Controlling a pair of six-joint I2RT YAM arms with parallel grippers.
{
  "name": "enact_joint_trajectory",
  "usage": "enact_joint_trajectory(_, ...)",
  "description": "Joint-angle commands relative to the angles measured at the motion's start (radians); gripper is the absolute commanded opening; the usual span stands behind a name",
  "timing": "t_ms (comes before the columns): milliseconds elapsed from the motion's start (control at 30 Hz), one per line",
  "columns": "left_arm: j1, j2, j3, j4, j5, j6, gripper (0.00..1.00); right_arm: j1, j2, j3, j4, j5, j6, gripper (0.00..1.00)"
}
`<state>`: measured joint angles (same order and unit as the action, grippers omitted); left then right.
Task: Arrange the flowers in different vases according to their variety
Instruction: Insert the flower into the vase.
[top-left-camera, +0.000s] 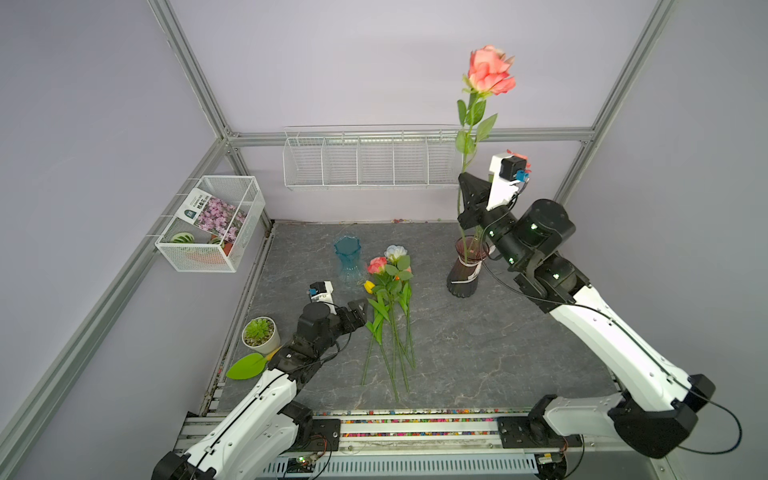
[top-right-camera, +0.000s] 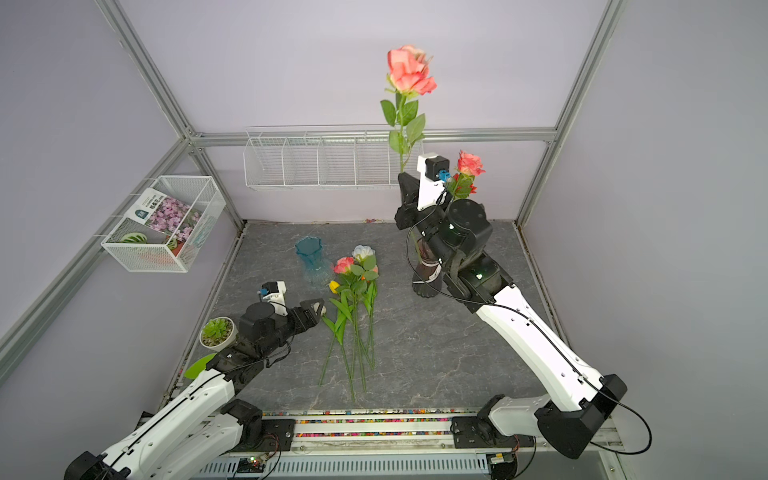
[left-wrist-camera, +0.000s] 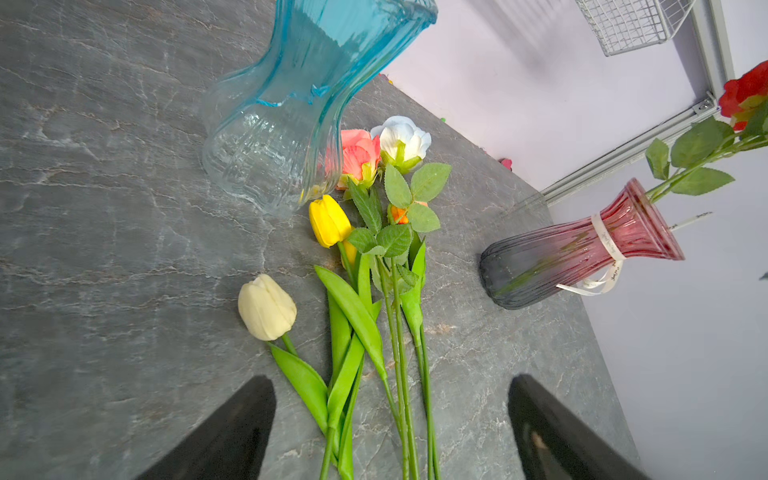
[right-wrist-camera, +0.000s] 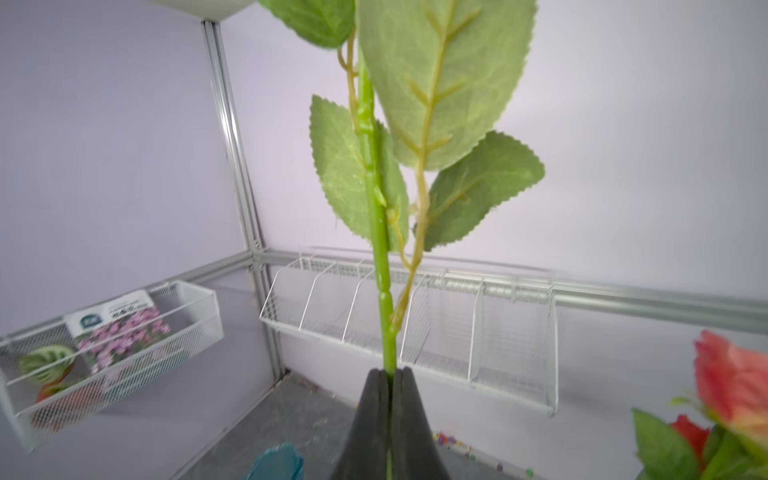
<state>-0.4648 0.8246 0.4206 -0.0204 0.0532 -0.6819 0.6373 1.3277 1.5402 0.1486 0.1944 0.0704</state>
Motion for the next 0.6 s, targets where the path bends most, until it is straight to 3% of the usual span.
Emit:
enact_joint_trajectory(0,0.005,-0.013,-0.009,0.012,0.004,0.021,0.92,-0.035,0.049,0.006,0.122,0.062,-0.059,0.0)
enact_joint_trajectory(333,0.005,-0.025,-0.011,0.008,-0.002,0.026,0.92,-0.178,0.103,-0.172,0.313,0.03,0.08,0.0)
enact_joint_trajectory(567,0.005,-0.022,-0.011,0.01,0.002,0.025,0.92,-0.188,0.103,-0.41,0.436,0.063,0.165,0.0)
